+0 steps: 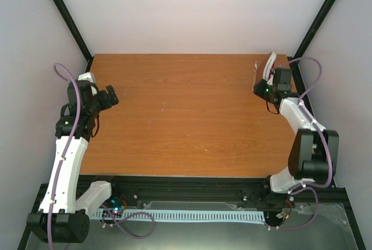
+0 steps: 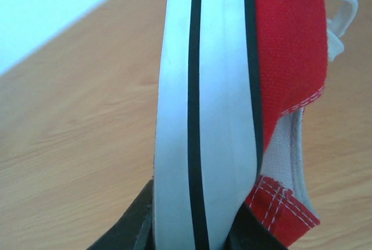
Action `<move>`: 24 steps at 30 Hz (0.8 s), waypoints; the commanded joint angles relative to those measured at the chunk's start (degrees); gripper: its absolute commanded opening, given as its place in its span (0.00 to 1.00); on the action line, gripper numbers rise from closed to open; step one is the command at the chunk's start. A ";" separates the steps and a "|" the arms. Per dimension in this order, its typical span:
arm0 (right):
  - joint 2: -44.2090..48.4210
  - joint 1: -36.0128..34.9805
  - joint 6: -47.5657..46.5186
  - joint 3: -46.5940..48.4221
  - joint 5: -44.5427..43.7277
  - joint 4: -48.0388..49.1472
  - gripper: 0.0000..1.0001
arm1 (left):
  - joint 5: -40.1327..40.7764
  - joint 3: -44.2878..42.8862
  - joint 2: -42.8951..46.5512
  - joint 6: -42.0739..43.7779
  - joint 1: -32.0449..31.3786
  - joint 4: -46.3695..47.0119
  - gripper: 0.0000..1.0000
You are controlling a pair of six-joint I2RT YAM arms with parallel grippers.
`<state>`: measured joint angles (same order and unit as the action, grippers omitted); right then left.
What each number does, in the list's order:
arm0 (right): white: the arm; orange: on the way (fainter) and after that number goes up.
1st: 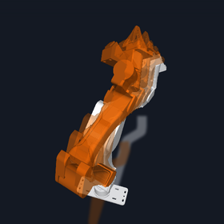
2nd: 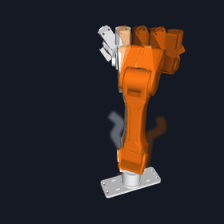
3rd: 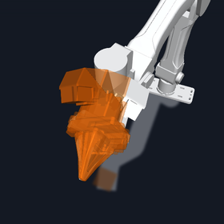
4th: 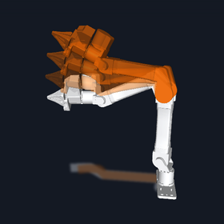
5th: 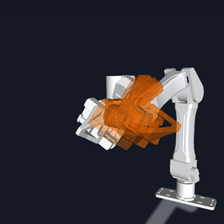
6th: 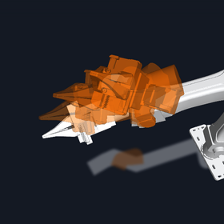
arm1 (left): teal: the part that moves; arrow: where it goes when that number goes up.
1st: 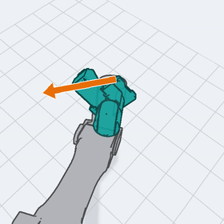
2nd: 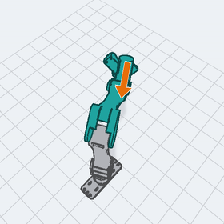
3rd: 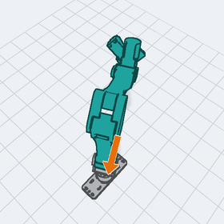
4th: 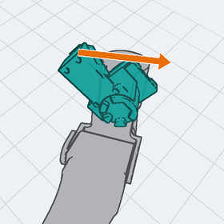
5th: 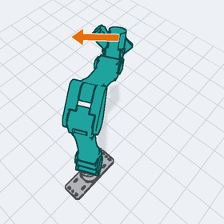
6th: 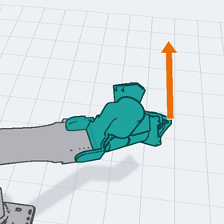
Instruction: Tie the shoes
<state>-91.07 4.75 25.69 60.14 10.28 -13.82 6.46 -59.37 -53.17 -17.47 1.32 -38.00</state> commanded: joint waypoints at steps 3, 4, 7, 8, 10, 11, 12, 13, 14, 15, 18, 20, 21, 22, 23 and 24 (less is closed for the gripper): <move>14.23 -5.15 0.16 3.64 13.28 3.15 0.03 | 0.94 -0.14 1.33 1.24 0.18 -0.67 1.00; 15.20 -5.66 0.79 4.25 14.79 2.96 0.03 | 1.00 -0.13 1.39 1.22 0.17 -0.67 1.00; 17.05 -6.41 2.54 5.21 17.86 2.32 0.03 | 1.18 -0.13 1.70 1.21 0.20 -0.77 1.00; 17.45 -6.43 3.07 5.14 18.11 2.17 0.03 | 1.15 -0.12 1.87 1.21 0.17 -0.69 1.00; 18.20 -6.43 3.48 4.72 17.30 1.78 0.03 | 1.10 -0.03 2.11 1.21 0.17 -0.64 1.00; 18.62 -6.42 3.34 4.46 16.32 1.48 0.03 | 0.98 0.01 2.25 1.24 0.22 -0.59 1.00; 19.03 -6.43 3.01 4.11 15.03 1.10 0.03 | 0.97 0.05 2.30 1.22 0.18 -0.65 1.00; 19.46 -6.43 2.54 3.93 13.42 0.52 0.03 | 0.86 0.11 2.46 1.22 0.17 -0.59 1.00; 19.85 -6.42 1.81 4.04 10.71 -0.31 0.03 | 0.85 0.17 2.51 1.21 0.17 -0.53 1.00; 20.28 -6.36 1.08 4.29 8.72 -1.33 0.03 | 0.72 0.15 2.53 1.21 0.17 -0.45 1.00; 21.53 -5.89 -1.50 5.83 3.09 -4.18 0.03 | 0.17 0.06 2.67 1.24 0.17 -0.43 1.00; 21.95 -5.27 -3.13 7.73 -0.12 -6.29 0.03 | -0.16 0.12 2.69 1.22 0.18 -0.33 1.00; 22.10 -4.97 -3.92 9.04 -2.01 -7.49 0.03 | -0.43 0.06 2.77 1.21 0.17 -0.34 1.00; 22.23 -4.78 -4.64 10.20 -3.80 -8.46 0.03 | -0.61 0.09 2.89 1.21 0.17 -0.26 1.00; 22.39 -4.76 -5.31 11.46 -5.89 -9.37 0.03 | -0.79 0.17 2.97 1.21 0.17 -0.20 1.00; 22.56 -4.75 -6.09 12.28 -7.35 -9.86 0.03 | -1.03 0.18 3.12 1.21 0.17 -0.19 1.00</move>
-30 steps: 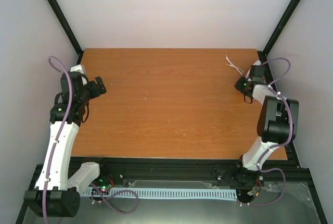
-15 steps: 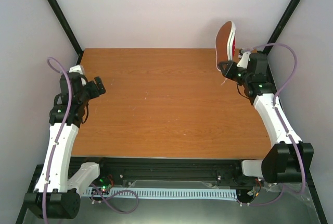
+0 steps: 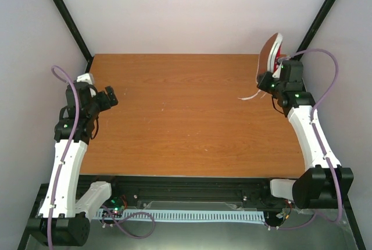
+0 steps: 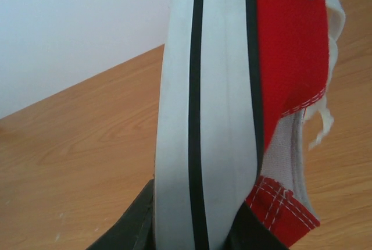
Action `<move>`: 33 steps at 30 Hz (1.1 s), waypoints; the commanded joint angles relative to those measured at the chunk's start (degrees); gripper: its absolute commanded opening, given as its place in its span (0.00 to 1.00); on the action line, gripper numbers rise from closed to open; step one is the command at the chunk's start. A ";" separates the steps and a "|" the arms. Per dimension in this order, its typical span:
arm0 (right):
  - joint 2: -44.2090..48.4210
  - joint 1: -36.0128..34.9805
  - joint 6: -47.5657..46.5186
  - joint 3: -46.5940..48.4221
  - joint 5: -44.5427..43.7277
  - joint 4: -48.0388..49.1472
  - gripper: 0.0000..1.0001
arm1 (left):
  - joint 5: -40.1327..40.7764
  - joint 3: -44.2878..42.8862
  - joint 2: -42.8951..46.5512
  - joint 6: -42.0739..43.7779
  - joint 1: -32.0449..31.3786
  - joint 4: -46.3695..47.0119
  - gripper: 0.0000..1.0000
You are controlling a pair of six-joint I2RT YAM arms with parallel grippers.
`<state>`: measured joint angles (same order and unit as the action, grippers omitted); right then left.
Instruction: Tie the shoes
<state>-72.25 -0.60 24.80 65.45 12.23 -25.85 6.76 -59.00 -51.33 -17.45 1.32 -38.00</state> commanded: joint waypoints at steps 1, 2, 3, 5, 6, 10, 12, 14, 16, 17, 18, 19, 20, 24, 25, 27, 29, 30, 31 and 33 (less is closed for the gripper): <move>3.90 0.60 -5.72 7.65 -10.37 1.93 0.03 | -1.56 -0.16 1.32 1.21 0.19 -0.15 1.00; 3.88 0.60 -6.17 8.22 -10.58 1.74 0.03 | -1.65 -0.15 1.46 1.20 0.19 -0.12 1.00; 3.68 0.60 -6.40 8.68 -10.17 1.26 0.03 | -1.67 -0.15 1.49 1.20 0.17 -0.11 1.00; 3.08 -0.27 -5.55 8.61 -8.13 0.92 0.03 | -1.54 -0.21 1.71 1.25 0.20 -0.10 1.00; 2.94 -1.49 -4.96 7.85 -7.51 1.43 0.03 | -1.43 -0.21 1.68 1.20 0.19 -0.07 1.00; 2.27 -10.68 -2.47 0.83 -10.05 4.58 0.03 | -1.40 -0.12 1.75 1.36 0.17 -0.20 1.00; 1.57 -15.16 -0.36 -4.45 -9.98 8.49 0.03 | -1.33 -0.16 1.75 1.37 0.17 -0.28 1.00; 0.17 -19.44 1.10 -8.68 -9.81 11.13 0.03 | -1.31 -0.21 1.83 1.38 0.17 -0.36 1.00; -1.27 -23.82 2.15 -11.87 -11.47 13.00 0.03 | -1.33 -0.15 1.83 1.37 0.18 -0.32 1.00; -1.86 -25.72 2.47 -13.42 -11.56 14.19 0.03 | -1.39 -0.13 1.77 1.38 0.22 -0.32 1.00; -2.62 -27.54 2.98 -14.60 -11.92 14.82 0.03 | -1.42 -0.07 1.88 1.37 0.18 -0.39 1.00; -3.16 -28.94 3.52 -15.48 -12.18 15.20 0.03 | -1.40 -0.09 1.86 1.37 0.17 -0.33 1.00; -3.69 -30.34 3.94 -16.19 -12.22 15.31 0.03 | -1.40 -0.14 1.78 1.37 0.17 -0.45 1.00; -5.71 -34.53 5.04 -17.73 -15.86 13.71 0.03 | -1.39 -0.10 1.77 1.41 0.17 -0.42 1.00; -6.18 -35.60 5.25 -18.32 -16.84 13.72 0.03 | -1.40 -0.14 1.78 1.37 0.17 -0.47 1.00; -7.14 -38.28 5.86 -19.22 -19.73 13.60 0.03 | -1.41 -0.19 1.80 1.29 0.22 -0.46 1.00; -8.49 -41.08 6.40 -19.71 -23.99 12.95 0.03 | -1.40 -0.10 1.82 1.29 0.18 -0.44 1.00; -9.38 -42.40 6.75 -19.70 -26.36 12.27 0.03 | -1.40 -0.09 1.82 1.28 0.17 -0.46 1.00; -10.40 -43.83 7.05 -19.62 -28.57 11.69 0.03 | -1.40 -0.07 1.85 1.30 0.23 -0.47 1.00; -12.97 -46.51 7.82 -18.85 -32.95 9.96 0.03 | -1.37 -0.13 1.77 1.28 0.20 -0.45 1.00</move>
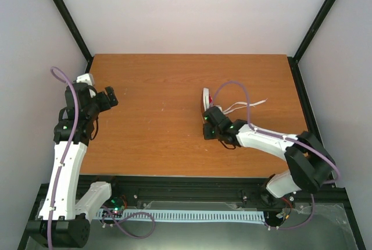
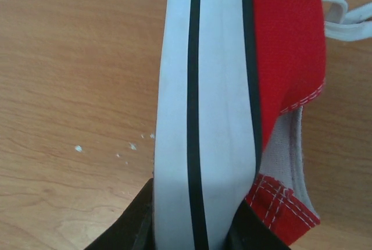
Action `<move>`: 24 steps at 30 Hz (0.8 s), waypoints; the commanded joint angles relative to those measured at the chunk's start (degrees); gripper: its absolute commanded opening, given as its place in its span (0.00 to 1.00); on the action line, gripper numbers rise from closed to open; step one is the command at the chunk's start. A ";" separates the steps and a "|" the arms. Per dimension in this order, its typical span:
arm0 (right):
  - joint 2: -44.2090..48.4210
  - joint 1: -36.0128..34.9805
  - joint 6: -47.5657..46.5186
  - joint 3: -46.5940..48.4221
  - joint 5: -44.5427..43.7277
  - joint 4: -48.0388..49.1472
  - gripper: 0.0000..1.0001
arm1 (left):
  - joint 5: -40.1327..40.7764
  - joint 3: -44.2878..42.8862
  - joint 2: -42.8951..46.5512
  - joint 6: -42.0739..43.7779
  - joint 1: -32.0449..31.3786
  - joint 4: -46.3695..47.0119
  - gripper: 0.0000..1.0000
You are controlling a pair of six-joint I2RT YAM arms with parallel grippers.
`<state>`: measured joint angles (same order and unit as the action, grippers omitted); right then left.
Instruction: Tie the shoes
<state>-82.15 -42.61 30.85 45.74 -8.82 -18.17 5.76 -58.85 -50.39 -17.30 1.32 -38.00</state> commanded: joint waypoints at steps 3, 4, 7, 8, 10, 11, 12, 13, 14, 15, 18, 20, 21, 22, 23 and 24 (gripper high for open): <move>-7.19 -7.62 2.60 2.57 -12.98 0.13 0.06 | -0.48 -0.14 0.87 1.19 0.17 -0.41 1.00; -8.17 -8.56 2.50 3.09 -11.54 0.01 0.13 | -0.56 -0.16 0.86 1.14 0.17 -0.43 1.00; -8.74 -12.39 2.16 4.10 -6.77 0.54 0.51 | -0.56 -0.16 0.67 1.13 0.19 -0.42 1.00; -8.13 -13.75 1.96 4.36 -5.25 0.78 0.60 | -0.46 -0.13 0.65 1.08 0.17 -0.44 1.00; -6.49 -15.21 0.86 4.63 -0.47 2.11 0.71 | -0.40 -0.14 0.51 1.08 0.19 -0.46 1.00; -5.43 -15.25 0.45 4.57 1.88 2.72 0.75 | -0.42 -0.19 0.50 1.02 0.20 -0.42 1.00; -4.08 -15.30 0.25 4.54 3.36 3.00 0.79 | -0.48 -0.14 0.45 0.92 0.17 -0.33 1.00; -2.52 -15.31 -0.13 4.47 3.91 2.93 0.82 | -0.68 -0.11 0.47 0.85 0.22 -0.32 1.00; -0.90 -15.31 -0.78 4.57 3.57 2.66 0.86 | -0.99 -0.03 0.46 0.83 0.18 -0.22 1.00; 0.73 -15.31 -1.73 4.66 2.52 2.02 0.91 | -1.59 0.08 0.39 0.82 0.17 -0.08 1.00; 5.37 -13.77 -3.39 5.13 -1.46 -0.34 1.00 | -5.67 0.92 0.46 0.28 0.17 1.76 1.00; 7.90 -10.24 -4.36 4.38 -1.33 -0.61 1.00 | -10.91 1.87 0.30 -2.10 0.09 3.84 0.99; 9.00 -8.27 -4.69 3.65 -0.92 -0.36 1.00 | -13.92 2.79 0.08 -3.67 -0.10 5.25 0.97; 9.75 -6.01 -4.90 2.73 0.03 0.08 1.00 | -16.81 4.07 -0.12 -5.58 -0.76 6.89 0.95; 10.51 -3.41 -5.18 1.94 1.49 0.56 1.00 | -18.30 5.92 -0.44 -7.55 -1.92 8.37 0.94; 11.02 -0.89 -5.26 1.04 2.97 1.24 1.00 | -18.72 7.27 -1.07 -9.54 -4.03 9.52 0.94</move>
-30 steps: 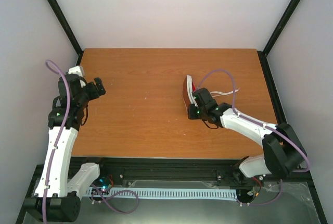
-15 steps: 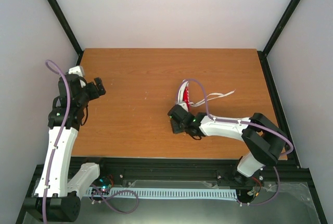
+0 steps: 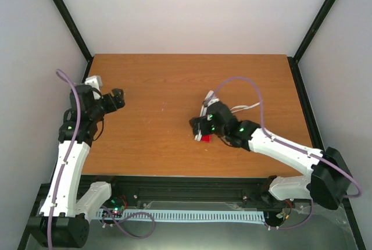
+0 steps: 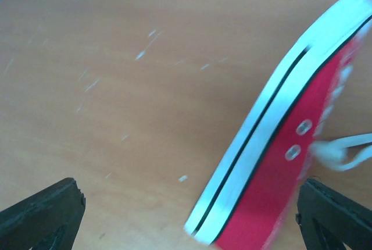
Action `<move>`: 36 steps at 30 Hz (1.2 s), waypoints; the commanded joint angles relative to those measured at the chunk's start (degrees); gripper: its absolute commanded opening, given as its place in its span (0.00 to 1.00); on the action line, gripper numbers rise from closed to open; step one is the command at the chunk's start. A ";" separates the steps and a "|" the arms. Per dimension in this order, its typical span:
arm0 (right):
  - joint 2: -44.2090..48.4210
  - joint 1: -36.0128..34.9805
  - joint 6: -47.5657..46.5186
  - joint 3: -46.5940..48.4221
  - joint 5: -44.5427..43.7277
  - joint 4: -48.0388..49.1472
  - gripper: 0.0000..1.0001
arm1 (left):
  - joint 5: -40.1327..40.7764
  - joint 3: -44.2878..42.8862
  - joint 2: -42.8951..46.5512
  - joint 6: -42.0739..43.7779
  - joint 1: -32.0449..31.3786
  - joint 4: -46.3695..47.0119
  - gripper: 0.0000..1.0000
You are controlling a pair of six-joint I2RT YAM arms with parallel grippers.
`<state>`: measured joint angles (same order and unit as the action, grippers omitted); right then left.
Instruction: Tie the shoes
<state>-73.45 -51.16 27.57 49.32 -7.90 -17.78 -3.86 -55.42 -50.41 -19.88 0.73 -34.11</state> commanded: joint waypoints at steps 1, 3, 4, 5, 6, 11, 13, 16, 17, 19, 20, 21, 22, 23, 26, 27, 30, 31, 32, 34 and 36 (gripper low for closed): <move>2.95 10.10 -1.85 -3.63 3.09 1.77 1.00 | -8.75 5.17 -1.81 -8.69 -5.89 7.00 0.93; 4.36 15.54 -1.31 -6.54 6.83 4.11 1.00 | -7.25 7.29 -4.09 -12.05 -12.36 10.34 0.93; 4.74 18.50 -0.89 -7.86 7.98 5.40 1.00 | -6.19 8.09 -5.56 -13.50 -15.78 11.74 0.93; 5.24 21.26 -0.34 -9.12 10.10 6.54 1.00 | -5.06 8.63 -7.27 -14.92 -19.53 13.33 0.93; 5.34 23.92 0.12 -10.27 12.02 7.47 1.00 | -3.95 8.89 -9.26 -16.09 -22.96 14.89 0.93; 6.37 34.71 2.80 -15.02 18.13 10.04 1.00 | -0.81 4.93 -23.15 -19.04 -35.87 21.02 0.93; 7.81 36.91 3.68 -16.55 18.34 10.26 1.00 | 1.40 1.20 -28.73 -18.18 -40.09 21.33 0.94; 10.43 40.32 4.81 -18.30 16.40 9.44 1.00 | 3.70 -5.19 -36.66 -16.50 -45.79 20.54 0.96; 11.28 40.71 5.12 -18.64 15.32 8.93 1.00 | 4.46 -7.36 -39.23 -15.86 -47.29 19.62 0.96; 12.55 41.10 5.12 -19.25 13.50 8.07 1.00 | 7.08 -11.95 -43.85 -14.26 -50.20 17.71 0.97; 13.20 41.22 5.12 -19.61 13.00 7.88 1.00 | 8.81 -14.67 -46.13 -13.70 -51.18 16.50 0.98; 13.75 41.22 5.08 -19.88 12.60 7.67 1.00 | 9.81 -16.54 -48.31 -13.38 -51.93 15.31 0.98; 14.20 41.29 5.00 -20.11 12.26 7.41 1.00 | 10.04 -17.85 -50.35 -13.13 -52.37 14.73 0.99; 14.55 41.37 4.91 -20.33 11.86 7.07 1.00 | 9.93 -18.78 -51.97 -13.09 -52.59 14.55 0.99; 15.40 41.49 4.60 -20.61 11.51 6.54 1.00 | 9.31 -20.95 -56.79 -13.08 -52.66 13.77 1.00; 15.55 41.53 4.55 -20.69 11.68 6.53 1.00 | 9.46 -21.68 -58.22 -13.08 -52.74 13.22 1.00; 15.62 41.64 4.39 -20.73 11.92 6.40 1.00 | 10.24 -22.89 -60.82 -12.94 -52.84 12.51 0.99; 15.54 41.66 4.27 -20.74 11.98 6.44 1.00 | 10.47 -23.07 -61.31 -12.86 -52.85 12.50 0.99; 15.54 41.66 4.20 -20.76 12.00 6.52 1.00 | 10.54 -23.21 -61.78 -12.70 -52.79 12.49 0.98; 15.24 41.75 4.05 -20.81 12.15 6.76 1.00 | 10.57 -23.62 -62.57 -12.37 -52.85 12.35 0.95; 14.82 41.75 3.96 -20.83 12.29 6.94 1.00 | 10.61 -24.35 -63.38 -11.97 -52.85 11.85 0.91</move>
<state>-58.70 -9.91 31.99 29.08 4.91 -11.16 5.19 -76.03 -112.84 -33.67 -51.88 -20.43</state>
